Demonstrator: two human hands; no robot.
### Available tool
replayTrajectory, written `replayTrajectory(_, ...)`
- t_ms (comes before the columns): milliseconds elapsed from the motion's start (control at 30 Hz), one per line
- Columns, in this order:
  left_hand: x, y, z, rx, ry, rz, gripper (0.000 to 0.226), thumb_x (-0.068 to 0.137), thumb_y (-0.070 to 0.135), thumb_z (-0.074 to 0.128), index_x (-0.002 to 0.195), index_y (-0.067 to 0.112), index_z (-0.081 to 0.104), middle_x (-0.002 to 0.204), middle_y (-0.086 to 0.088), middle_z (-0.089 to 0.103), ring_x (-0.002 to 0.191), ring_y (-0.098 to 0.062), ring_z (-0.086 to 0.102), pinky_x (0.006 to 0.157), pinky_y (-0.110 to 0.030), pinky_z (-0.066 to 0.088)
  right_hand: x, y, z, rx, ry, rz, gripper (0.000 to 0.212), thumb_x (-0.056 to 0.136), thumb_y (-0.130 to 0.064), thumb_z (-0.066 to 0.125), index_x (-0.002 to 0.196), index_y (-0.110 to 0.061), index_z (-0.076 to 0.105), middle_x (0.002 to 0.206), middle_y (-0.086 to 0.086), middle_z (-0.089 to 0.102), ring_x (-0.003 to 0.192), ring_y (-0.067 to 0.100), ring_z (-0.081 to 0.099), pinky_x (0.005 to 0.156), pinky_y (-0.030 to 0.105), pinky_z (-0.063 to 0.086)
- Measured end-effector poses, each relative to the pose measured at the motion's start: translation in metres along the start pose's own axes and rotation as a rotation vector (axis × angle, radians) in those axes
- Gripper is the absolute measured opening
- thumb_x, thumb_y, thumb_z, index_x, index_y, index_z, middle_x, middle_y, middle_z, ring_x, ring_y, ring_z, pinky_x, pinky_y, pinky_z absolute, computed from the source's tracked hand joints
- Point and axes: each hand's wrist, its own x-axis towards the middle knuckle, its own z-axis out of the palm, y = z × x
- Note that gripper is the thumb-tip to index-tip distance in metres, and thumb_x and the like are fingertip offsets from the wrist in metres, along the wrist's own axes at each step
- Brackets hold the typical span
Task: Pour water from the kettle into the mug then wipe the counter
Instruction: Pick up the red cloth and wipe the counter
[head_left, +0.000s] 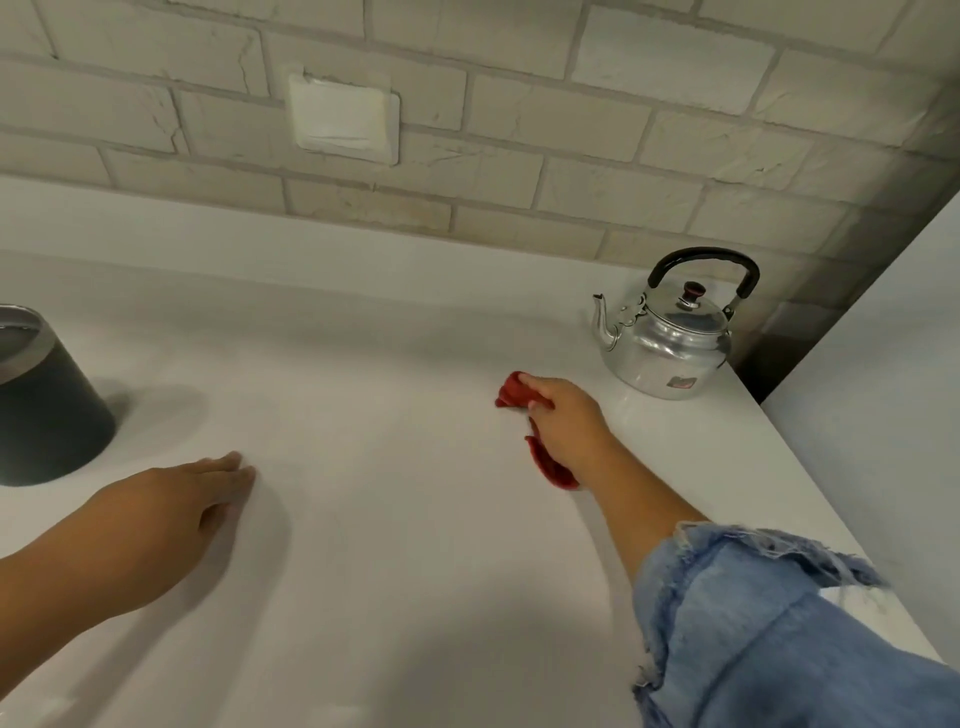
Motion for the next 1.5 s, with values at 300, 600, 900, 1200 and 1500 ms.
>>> replayTrajectory(300, -0.005, 0.012, -0.013, -0.026, -0.063, 0.038, 0.047, 0.091, 0.022, 0.048, 0.135, 0.039, 0.045, 0.146, 0.019, 0.034, 0.134, -0.009, 0.038, 0.108, -0.026, 0.031, 0.019, 0.041, -0.034, -0.544, 0.129, 0.115, 0.049, 0.097, -0.024, 0.042, 0.145, -0.019, 0.036, 0.148, 0.007, 0.041, 0.129, 0.031, 0.038, 0.107, 0.040, 0.034)
replayTrajectory(600, -0.006, 0.025, -0.022, -0.002, -0.041, 0.052, 0.046, 0.097, 0.024, 0.034, 0.142, 0.034, 0.035, 0.152, 0.016, 0.024, 0.139, -0.007, 0.029, 0.110, -0.020, 0.022, -0.046, -0.043, 0.074, -0.432, -0.034, -0.304, 0.049, 0.099, -0.024, 0.039, 0.147, -0.023, 0.034, 0.152, 0.001, 0.036, 0.136, 0.025, 0.032, 0.115, 0.034, 0.024)
replayTrajectory(900, -0.008, 0.016, -0.025, -0.037, -0.035, 0.088, 0.046, 0.096, 0.021, 0.038, 0.139, 0.038, 0.039, 0.151, 0.018, 0.028, 0.136, -0.009, 0.035, 0.107, -0.021, 0.028, -0.052, -0.094, 0.057, 0.549, -0.183, -0.007, 0.036, 0.096, -0.010, 0.047, 0.124, -0.027, 0.062, 0.111, -0.012, 0.066, 0.095, -0.004, 0.064, 0.074, 0.007, 0.043)
replayTrajectory(1200, -0.029, -0.016, -0.026, 0.008, 0.033, -0.010, 0.044, 0.089, 0.036, 0.051, 0.133, 0.031, 0.047, 0.149, 0.013, 0.035, 0.129, -0.011, 0.045, 0.097, -0.020, 0.038, 0.060, -0.011, 0.009, -0.443, 0.034, 0.183, 0.058, 0.096, -0.031, 0.042, 0.149, -0.014, 0.026, 0.153, 0.015, 0.030, 0.135, 0.037, 0.033, 0.111, 0.047, 0.031)
replayTrajectory(1500, -0.025, -0.026, -0.035, 0.016, 0.004, 0.023, 0.047, 0.090, 0.036, 0.049, 0.137, 0.041, 0.041, 0.148, 0.024, 0.031, 0.132, -0.001, 0.039, 0.098, -0.012, 0.028, 0.118, -0.051, 0.066, -0.559, -0.013, 0.012, 0.056, 0.097, -0.033, 0.036, 0.149, -0.016, 0.025, 0.154, 0.013, 0.029, 0.134, 0.038, 0.034, 0.112, 0.049, 0.030)
